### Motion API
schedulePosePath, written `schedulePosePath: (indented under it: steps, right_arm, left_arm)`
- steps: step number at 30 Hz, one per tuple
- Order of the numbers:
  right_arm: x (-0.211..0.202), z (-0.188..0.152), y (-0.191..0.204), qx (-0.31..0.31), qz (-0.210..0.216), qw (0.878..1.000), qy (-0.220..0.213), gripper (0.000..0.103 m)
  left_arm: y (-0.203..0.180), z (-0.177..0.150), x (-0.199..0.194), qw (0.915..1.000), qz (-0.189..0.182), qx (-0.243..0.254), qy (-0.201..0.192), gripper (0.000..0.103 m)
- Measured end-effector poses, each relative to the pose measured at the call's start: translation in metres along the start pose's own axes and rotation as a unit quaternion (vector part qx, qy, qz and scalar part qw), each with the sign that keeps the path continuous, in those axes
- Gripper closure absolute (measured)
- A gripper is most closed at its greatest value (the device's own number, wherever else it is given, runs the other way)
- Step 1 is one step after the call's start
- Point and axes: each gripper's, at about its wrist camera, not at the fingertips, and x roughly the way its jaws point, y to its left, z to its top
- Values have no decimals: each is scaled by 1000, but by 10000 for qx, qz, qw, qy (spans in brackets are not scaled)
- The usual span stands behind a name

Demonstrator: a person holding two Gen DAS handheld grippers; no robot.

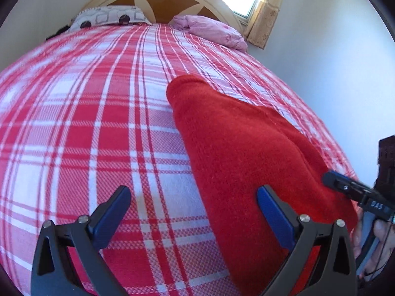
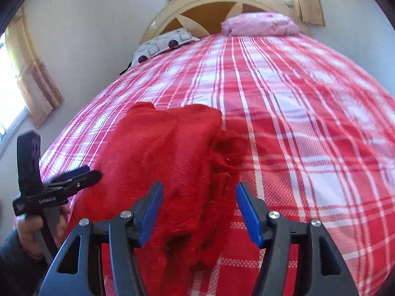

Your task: Fold small clothes

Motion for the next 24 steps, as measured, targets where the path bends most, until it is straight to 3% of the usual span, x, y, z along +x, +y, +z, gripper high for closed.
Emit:
schedulePosePath:
  steps: [3, 10, 14, 18, 21, 23, 24]
  right_arm:
    - [10, -1, -13, 248, 60, 9996, 76, 41]
    - [28, 6, -32, 812, 497, 9949, 319, 41]
    - [38, 12, -41, 1016, 628, 9921, 384, 41]
    - [32, 23, -35, 897, 304, 9953, 185, 41]
    - [10, 33, -22, 592, 204, 9976, -303, 41]
    - [14, 42, -18, 598, 309, 9976, -136, 41]
    - [26, 46, -19, 688, 457, 9965, 150, 41]
  left_arm:
    - [1, 3, 0, 9999, -107, -79, 32, 0]
    - [-24, 15, 11, 9988, -42, 489, 23, 0]
    - [-14, 15, 20, 9991, -267, 279, 185, 0]
    - [0, 12, 13, 9983, -575, 27, 13, 0]
    - [2, 12, 11, 9981, -605, -74, -53, 0]
    - [-3, 12, 11, 9988, -495, 31, -57, 0]
    - [-5, 12, 10, 9989, -463, 71, -79, 0]
